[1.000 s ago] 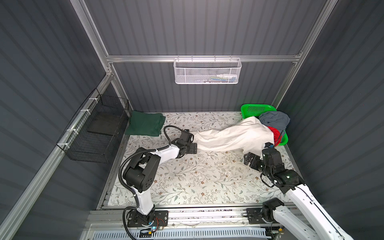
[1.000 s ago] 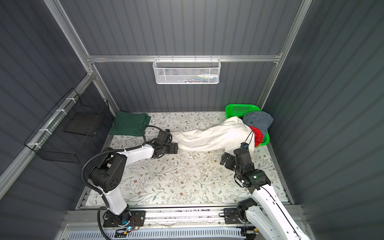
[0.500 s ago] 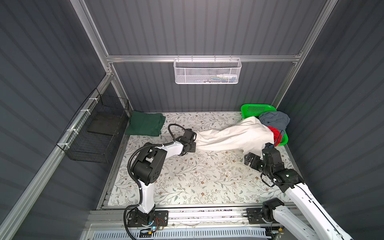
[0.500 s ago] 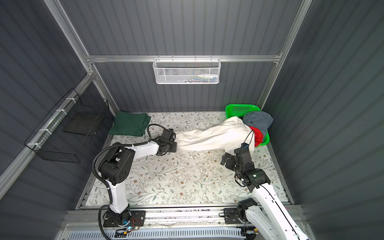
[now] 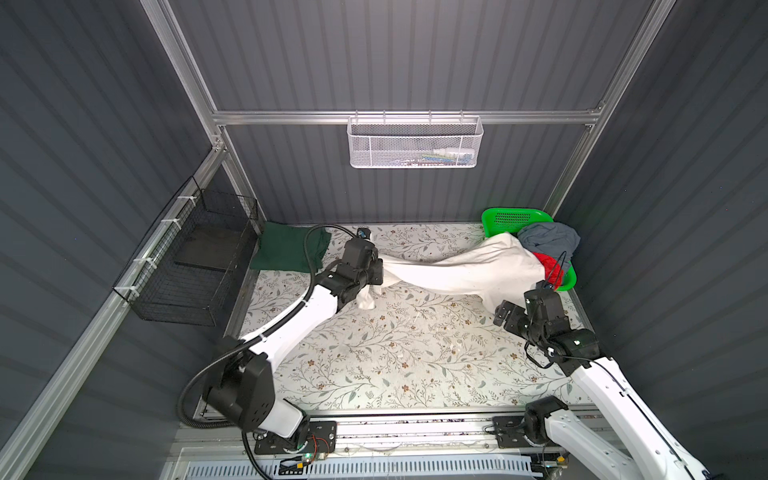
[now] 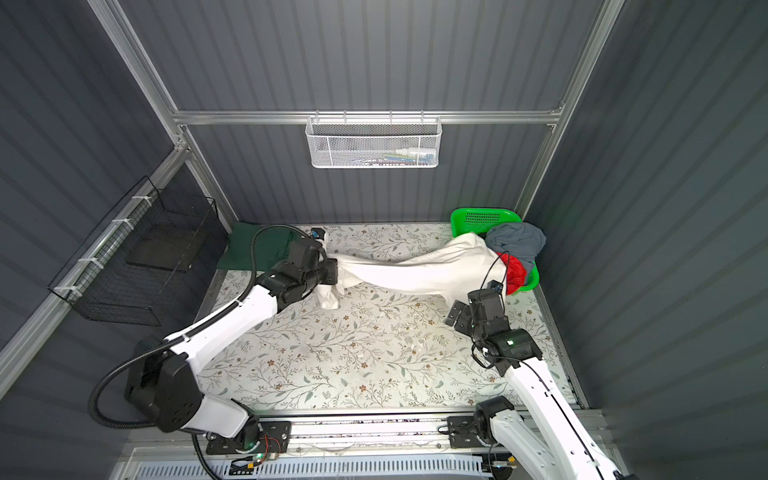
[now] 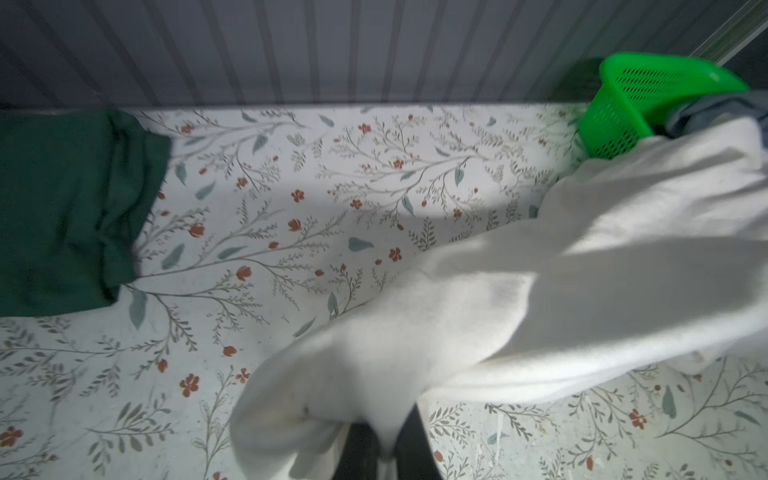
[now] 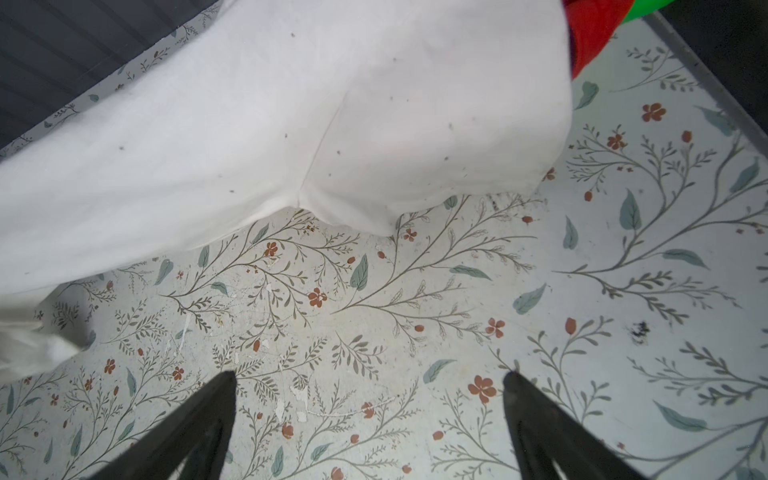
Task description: Fold and stack the t-shirts
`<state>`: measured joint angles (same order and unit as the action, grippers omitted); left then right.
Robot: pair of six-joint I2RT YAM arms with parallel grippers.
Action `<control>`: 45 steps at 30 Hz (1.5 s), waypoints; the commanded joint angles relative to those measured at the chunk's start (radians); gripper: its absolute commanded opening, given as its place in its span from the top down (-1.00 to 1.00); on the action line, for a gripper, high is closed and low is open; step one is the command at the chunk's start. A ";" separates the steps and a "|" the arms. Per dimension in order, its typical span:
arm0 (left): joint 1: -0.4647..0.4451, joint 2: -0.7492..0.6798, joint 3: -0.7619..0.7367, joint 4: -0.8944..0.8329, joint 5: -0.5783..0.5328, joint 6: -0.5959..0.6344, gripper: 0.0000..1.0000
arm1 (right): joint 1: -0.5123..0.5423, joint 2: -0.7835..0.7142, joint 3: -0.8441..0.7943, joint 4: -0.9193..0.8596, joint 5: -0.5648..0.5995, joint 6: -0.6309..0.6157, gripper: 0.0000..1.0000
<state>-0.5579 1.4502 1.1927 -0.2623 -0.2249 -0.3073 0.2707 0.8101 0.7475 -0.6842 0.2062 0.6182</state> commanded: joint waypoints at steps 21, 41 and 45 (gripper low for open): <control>0.051 -0.109 0.016 -0.095 -0.180 0.002 1.00 | -0.006 0.274 -0.054 0.158 0.032 -0.068 -0.98; 0.085 -0.113 -0.001 -0.084 -0.161 -0.002 1.00 | -0.107 0.746 0.134 0.370 -0.146 -0.200 -0.38; 0.097 -0.114 -0.009 -0.071 -0.155 -0.004 1.00 | -0.108 0.785 0.173 0.380 -0.152 -0.207 0.07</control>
<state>-0.4767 1.3449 1.1866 -0.3588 -0.3851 -0.3065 0.1665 1.5799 0.8898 -0.3004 0.0662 0.4301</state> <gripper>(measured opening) 0.066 0.501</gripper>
